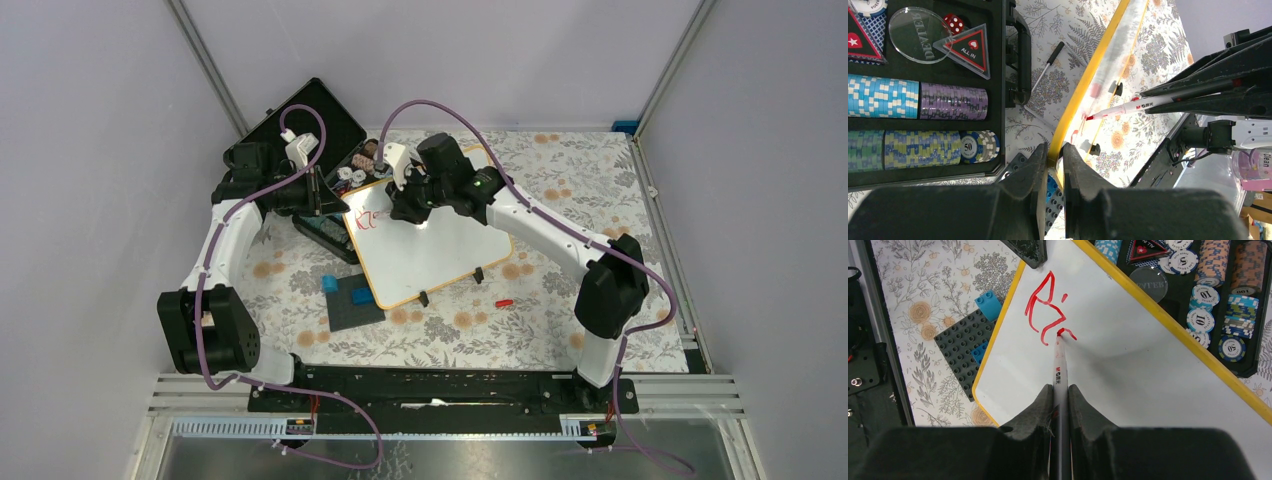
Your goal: Write a sentence on the whiteboard
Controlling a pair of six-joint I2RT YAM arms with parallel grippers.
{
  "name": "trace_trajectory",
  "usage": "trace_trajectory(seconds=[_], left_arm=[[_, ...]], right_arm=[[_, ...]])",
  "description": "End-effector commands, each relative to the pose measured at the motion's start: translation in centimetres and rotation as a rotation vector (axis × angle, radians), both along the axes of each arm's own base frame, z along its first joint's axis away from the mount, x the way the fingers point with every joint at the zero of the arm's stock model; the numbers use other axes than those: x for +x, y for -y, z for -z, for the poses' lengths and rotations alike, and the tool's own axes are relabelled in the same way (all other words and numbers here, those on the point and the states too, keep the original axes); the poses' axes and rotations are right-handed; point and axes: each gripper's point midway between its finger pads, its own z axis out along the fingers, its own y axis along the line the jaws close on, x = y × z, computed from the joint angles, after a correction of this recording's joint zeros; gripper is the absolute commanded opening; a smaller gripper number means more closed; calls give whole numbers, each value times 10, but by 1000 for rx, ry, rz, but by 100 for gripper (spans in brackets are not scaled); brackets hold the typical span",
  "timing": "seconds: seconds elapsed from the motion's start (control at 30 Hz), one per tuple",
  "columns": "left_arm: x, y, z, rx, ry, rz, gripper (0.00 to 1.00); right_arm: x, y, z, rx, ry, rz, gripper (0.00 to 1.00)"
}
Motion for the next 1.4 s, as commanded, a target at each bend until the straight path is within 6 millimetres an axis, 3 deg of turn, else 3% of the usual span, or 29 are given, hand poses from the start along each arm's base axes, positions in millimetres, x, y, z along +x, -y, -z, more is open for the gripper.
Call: trace_trajectory(seconds=[0.0,0.57,1.37], left_arm=[[8,-1,-13,24,75,-2,0],[9,-1,-14,26,76,-4,0],[9,-1,-13,27,74,-5,0]], right_arm=[[7,8,-13,-5,76,30,0],[8,31,-6,-25,67,53,0],[-18,-2,-3,4,3,-41,0]])
